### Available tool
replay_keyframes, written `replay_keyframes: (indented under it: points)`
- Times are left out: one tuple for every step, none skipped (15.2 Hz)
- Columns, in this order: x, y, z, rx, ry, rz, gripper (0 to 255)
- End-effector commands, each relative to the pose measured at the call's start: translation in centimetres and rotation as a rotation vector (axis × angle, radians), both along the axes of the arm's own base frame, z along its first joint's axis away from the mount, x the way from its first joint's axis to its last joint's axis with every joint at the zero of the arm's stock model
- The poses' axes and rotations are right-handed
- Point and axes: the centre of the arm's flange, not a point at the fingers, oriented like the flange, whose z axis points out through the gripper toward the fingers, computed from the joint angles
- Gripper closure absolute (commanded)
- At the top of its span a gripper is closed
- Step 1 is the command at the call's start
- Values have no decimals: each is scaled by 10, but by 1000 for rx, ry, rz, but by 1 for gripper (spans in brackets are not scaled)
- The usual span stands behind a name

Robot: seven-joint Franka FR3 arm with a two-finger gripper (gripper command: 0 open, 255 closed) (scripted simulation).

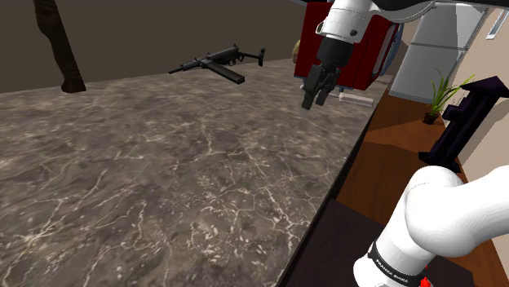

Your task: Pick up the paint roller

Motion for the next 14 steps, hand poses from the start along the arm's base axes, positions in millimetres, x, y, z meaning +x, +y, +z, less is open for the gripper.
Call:
replay_keyframes:
  points:
    - [0,0,0,0,0,0,0]
    - [0,-13,-1,-3,2,6,0]
    - [1,-26,-1,-6,4,12,0]
    - [1,-38,-2,-9,6,18,0]
    - [2,-51,-2,-12,8,24,0]
    - [2,-64,-3,-15,10,31,0]
    - [3,-77,-3,-18,11,37,0]
    - [4,-90,-4,-21,13,43,0]
    - [4,-103,-4,-24,15,49,0]
    - [5,-115,-4,-27,17,55,0]
    - [6,-128,-5,-30,19,61,0]
    - [7,-141,-5,-33,21,67,0]
    - [8,-154,-5,-36,23,73,0]
    - [10,-166,-5,-39,25,80,0]
